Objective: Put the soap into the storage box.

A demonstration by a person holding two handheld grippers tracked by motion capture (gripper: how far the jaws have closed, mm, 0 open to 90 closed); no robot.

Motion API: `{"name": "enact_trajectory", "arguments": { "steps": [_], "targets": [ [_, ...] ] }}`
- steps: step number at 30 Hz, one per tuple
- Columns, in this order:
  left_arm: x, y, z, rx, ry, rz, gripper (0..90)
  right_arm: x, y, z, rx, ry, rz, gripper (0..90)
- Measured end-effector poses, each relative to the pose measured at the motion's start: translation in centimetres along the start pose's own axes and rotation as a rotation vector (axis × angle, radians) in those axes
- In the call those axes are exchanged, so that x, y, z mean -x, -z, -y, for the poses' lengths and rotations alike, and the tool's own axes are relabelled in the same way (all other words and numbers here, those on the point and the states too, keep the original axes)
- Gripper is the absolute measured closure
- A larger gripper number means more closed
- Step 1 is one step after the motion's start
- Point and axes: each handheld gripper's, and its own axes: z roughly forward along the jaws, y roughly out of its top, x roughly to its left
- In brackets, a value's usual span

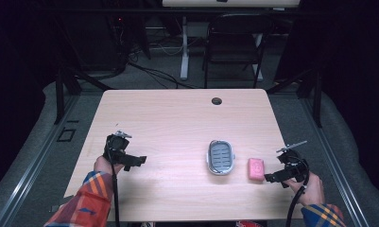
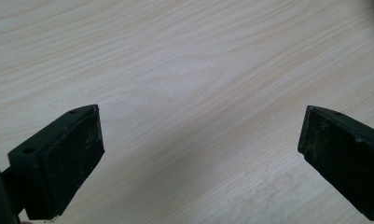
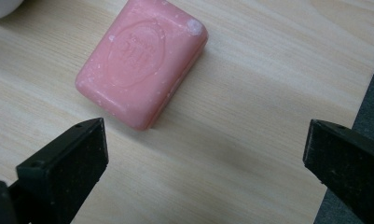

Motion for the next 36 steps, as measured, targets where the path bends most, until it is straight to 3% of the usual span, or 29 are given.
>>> {"name": "enact_trajectory", "arguments": {
  "steps": [21, 36],
  "targets": [
    [0.1, -0.1, -0.1, -0.007, -0.009, 0.007, 0.0, -1.0, 0.0, -0.5, 0.010, -0.005, -0.031, 0.0],
    [0.3, -0.3, -0.2, -0.012, -0.007, 0.000, 0.0, -1.9, 0.0, -1.4, 0.009, 0.034, -0.043, 0.0]
  ]
}}
